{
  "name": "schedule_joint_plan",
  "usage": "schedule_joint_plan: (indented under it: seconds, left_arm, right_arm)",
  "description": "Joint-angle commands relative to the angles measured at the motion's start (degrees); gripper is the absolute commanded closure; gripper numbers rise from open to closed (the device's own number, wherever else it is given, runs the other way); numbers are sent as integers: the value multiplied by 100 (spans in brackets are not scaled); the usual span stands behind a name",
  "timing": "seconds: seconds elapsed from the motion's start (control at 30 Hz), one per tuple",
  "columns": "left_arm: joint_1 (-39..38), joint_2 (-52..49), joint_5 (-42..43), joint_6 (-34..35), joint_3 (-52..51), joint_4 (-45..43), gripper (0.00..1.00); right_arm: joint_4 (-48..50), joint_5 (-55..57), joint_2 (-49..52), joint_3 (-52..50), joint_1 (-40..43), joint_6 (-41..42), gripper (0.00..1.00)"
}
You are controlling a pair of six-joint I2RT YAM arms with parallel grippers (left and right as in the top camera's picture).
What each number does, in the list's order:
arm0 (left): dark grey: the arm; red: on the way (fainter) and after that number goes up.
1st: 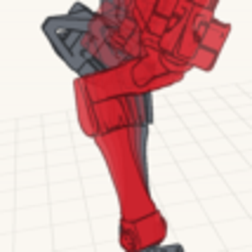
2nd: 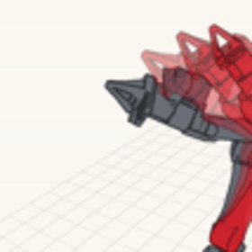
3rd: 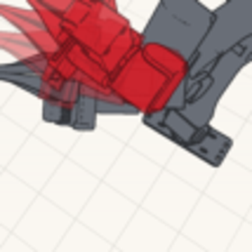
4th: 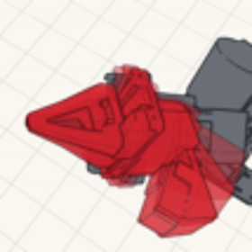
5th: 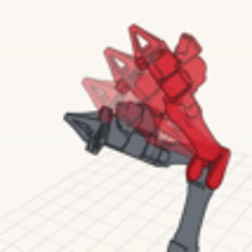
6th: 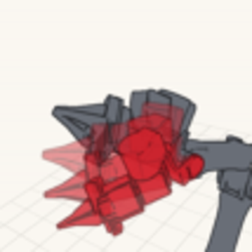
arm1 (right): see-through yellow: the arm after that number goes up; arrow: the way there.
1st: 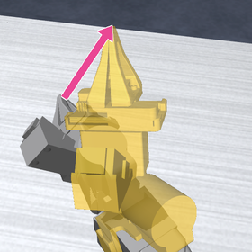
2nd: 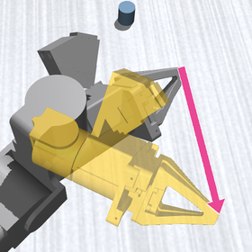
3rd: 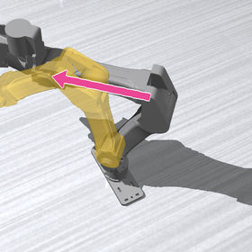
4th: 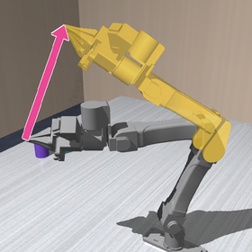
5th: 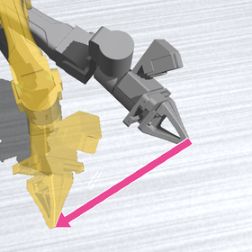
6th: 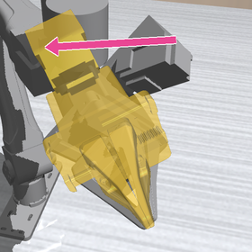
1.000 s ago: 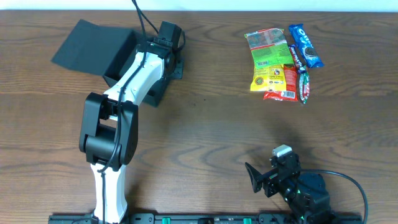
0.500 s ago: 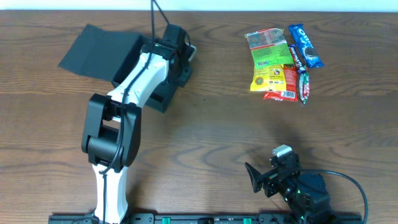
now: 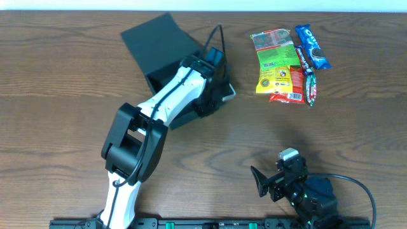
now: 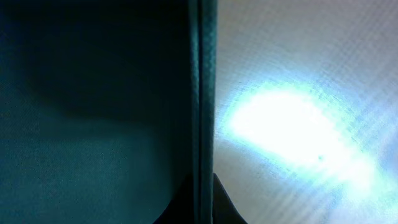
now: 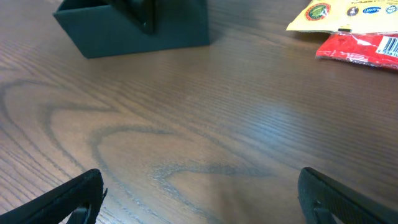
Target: Pack container
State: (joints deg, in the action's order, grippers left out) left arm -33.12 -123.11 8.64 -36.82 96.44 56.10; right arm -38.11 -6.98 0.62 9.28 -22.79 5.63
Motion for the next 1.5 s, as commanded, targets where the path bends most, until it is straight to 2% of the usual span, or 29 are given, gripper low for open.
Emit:
schedule_joint_plan:
  seconds: [0.0,0.3,0.4,0.6,0.67,0.7,0.73,0.77,0.87,1.0,1.13,1.27,1.4,1.47]
  left_arm:
    - [-175,-118,92,-481,-83,264,94]
    - [-573,-118,-173,-479,-83,553,93]
    - [-640,-118,-179,-354,-83,470,76]
    - [-610,79,-210,601,136,544,60]
    - [-581,203,-350,1025,367,629,52]
    - [-566,273,-492,1139,533,702,36]
    - [-553,356,-678,1217,717,787,14]
    - [-544,442,-837,1294,876,850,5]
    - [-511,717,-1147,1521,1226,949,5]
    - [-365,1093,-1554,2505,1366,986,5]
    - [55,1169,-2291,4350,1364,1532,5]
    - [831,1158,-2159,6148,1235,2133,5]
    - [1368,1158,-1735,6815,955,2157,5]
    - [1504,1158,-1569,6924,671,1941,5]
  right_arm:
    - [-4,57,-31,-17,-55,-55,1]
    - [-4,57,-31,-17,-55,-55,1]
    - [-4,57,-31,-17,-55,-55,1]
    - [-4,57,-31,-17,-55,-55,1]
    - [-4,57,-31,-17,-55,-55,1]
    - [-4,57,-31,-17,-55,-55,1]
    - [-4,57,-31,-17,-55,-55,1]
    - [-4,57,-31,-17,-55,-55,1]
    - [-4,57,-31,-17,-55,-55,1]
    - [-4,57,-31,-17,-55,-55,1]
    - [-4,57,-31,-17,-55,-55,1]
    - [-4,57,-31,-17,-55,-55,1]
    - [-4,57,-31,-20,-55,-55,1]
    - [-4,57,-31,-17,-55,-55,1]
